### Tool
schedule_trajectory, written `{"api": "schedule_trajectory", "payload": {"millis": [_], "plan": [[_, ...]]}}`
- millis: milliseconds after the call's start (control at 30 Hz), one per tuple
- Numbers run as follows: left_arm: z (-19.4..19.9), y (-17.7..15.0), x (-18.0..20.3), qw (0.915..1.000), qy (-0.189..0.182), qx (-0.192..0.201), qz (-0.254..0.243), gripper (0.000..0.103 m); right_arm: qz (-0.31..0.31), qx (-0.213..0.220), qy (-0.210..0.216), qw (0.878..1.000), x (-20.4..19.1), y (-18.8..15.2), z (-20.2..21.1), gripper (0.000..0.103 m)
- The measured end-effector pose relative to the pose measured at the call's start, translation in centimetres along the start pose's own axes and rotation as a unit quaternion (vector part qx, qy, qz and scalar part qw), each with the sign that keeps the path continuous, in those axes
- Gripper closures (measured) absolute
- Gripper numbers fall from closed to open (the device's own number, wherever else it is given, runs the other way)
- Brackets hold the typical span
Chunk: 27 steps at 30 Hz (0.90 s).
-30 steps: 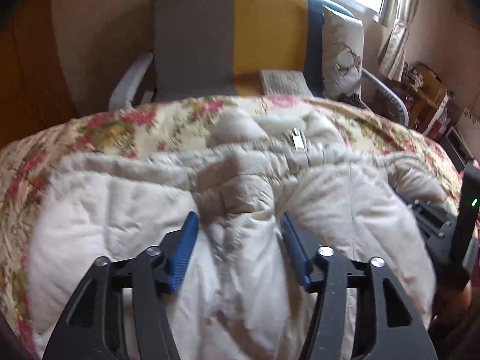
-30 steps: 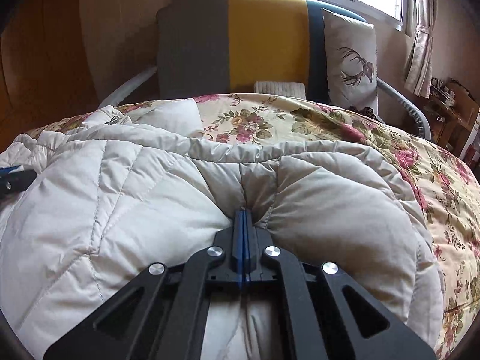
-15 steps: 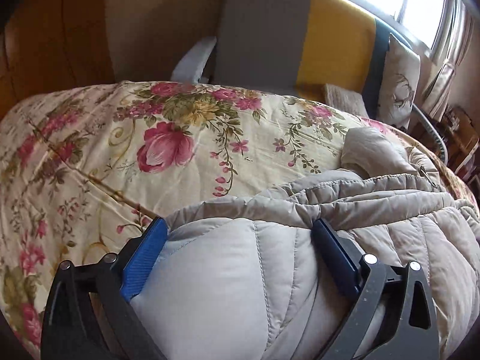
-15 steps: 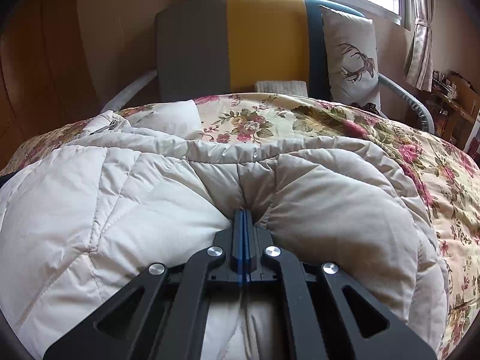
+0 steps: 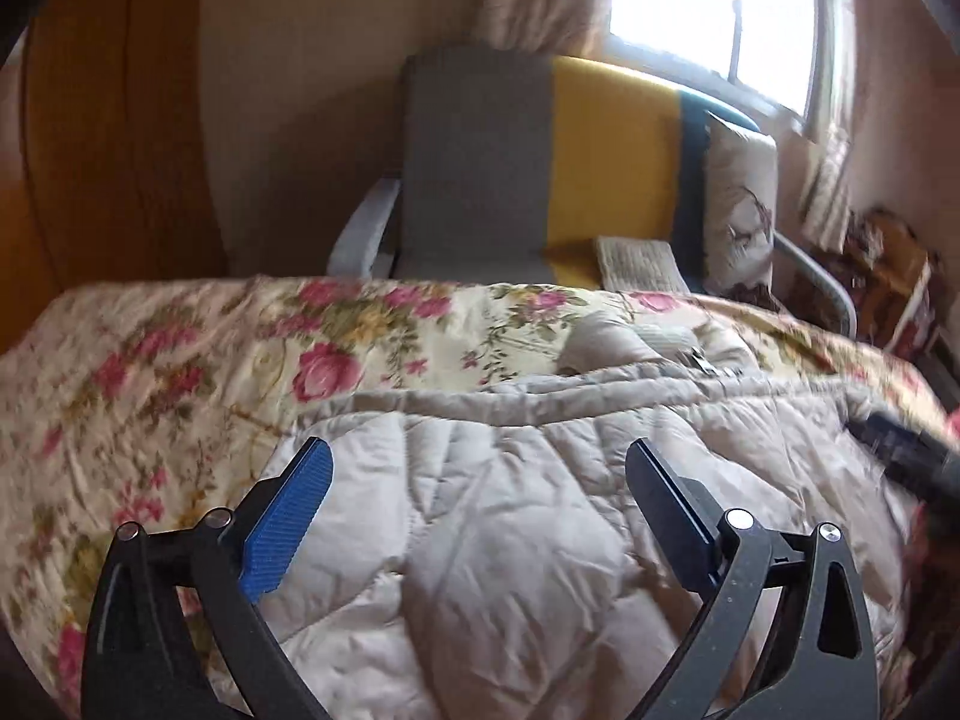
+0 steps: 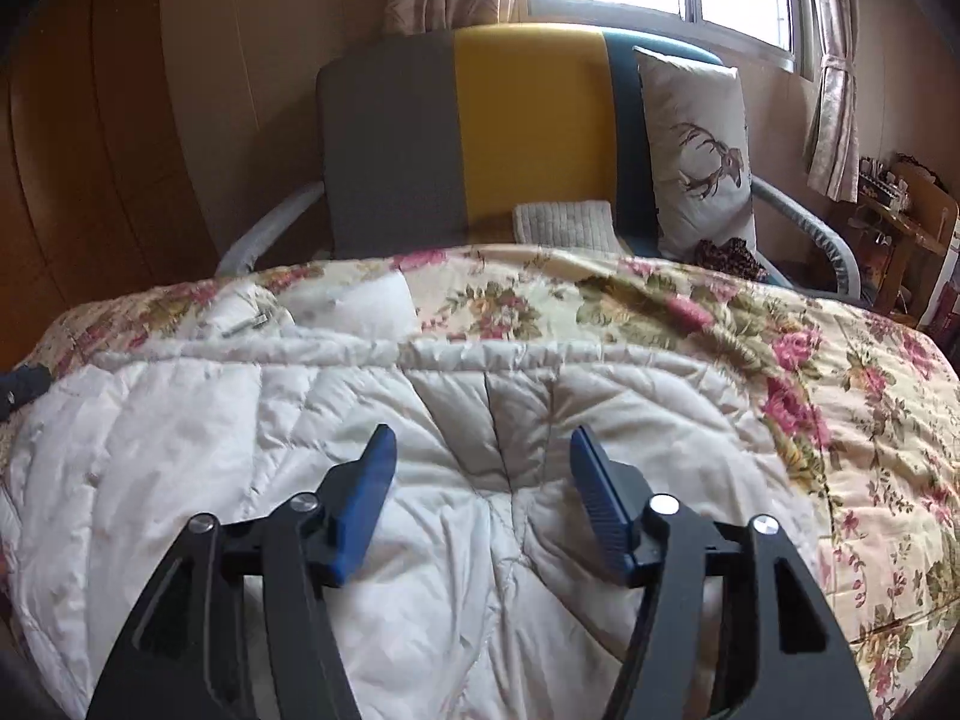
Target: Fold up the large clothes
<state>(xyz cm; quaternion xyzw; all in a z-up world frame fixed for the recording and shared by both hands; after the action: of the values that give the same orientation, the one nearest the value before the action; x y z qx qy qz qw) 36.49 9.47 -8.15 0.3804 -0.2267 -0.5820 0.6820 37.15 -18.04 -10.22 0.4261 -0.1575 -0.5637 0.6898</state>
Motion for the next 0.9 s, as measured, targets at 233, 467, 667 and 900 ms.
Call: {"api": "schedule_trajectory", "payload": {"millis": [233,467,667,900], "plan": [[-3.7,-3.3,2.9,0.9971,0.019,-0.049,-0.055,0.004,0.010,-0.046,-0.110,0.993,4.3,0.2,-0.5,0.041],[-4.9,-4.2,3.2,0.9987,-0.018,-0.040,-0.028,0.003,-0.060,-0.033,-0.112,0.991,8.3,-2.3,-1.7,0.030],[-1.6,-3.2,0.3,0.9988,-0.023,-0.028,0.032,0.003,-0.052,-0.034,-0.117,0.991,7.9,-2.6,-1.6,0.028],[-1.7,-3.9,-7.3,0.9932,0.089,-0.041,0.062,0.003,-0.044,-0.033,-0.129,0.990,8.0,-2.6,-1.7,0.026]]}}
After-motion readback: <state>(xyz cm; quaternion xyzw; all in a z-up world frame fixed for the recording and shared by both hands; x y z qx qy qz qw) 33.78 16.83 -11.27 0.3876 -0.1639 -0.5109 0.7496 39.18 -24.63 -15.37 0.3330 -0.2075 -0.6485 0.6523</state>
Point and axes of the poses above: each gripper's, at about its wrist camera, not at the fingertips, and z roughly against the way its jaws point, x to its right, y to its top, the point moved 10 cm from there along -z, roughly the way its jaws point, and after that the axes turned 15 degrees about y, right-handed, at the moved point
